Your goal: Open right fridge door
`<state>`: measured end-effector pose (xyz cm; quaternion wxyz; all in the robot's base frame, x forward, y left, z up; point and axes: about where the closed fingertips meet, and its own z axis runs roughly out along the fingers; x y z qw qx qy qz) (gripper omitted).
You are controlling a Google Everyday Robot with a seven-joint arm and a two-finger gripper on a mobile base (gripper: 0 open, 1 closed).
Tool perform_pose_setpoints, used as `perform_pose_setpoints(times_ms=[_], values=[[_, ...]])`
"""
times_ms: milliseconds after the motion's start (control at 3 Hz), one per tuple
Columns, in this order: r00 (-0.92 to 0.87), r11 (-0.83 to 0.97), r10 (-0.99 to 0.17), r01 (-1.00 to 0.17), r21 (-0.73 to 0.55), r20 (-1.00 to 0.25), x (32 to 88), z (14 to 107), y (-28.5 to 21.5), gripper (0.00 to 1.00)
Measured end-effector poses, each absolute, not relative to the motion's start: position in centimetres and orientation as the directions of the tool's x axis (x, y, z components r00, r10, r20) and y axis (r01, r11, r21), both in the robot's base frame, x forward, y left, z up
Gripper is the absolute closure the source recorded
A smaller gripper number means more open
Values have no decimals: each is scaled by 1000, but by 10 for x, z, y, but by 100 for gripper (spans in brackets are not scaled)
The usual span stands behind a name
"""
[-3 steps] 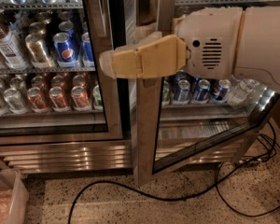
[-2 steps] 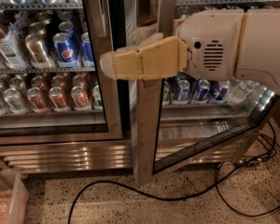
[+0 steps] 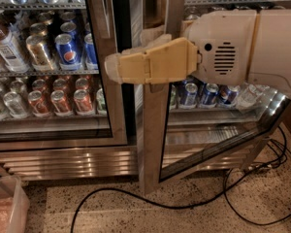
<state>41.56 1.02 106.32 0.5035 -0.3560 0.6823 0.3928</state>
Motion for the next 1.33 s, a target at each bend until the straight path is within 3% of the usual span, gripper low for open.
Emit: perform_pose_setpoints(times_ms=[1333], values=[[-265, 460, -85, -865, 198, -960, 410, 1061, -2, 0]])
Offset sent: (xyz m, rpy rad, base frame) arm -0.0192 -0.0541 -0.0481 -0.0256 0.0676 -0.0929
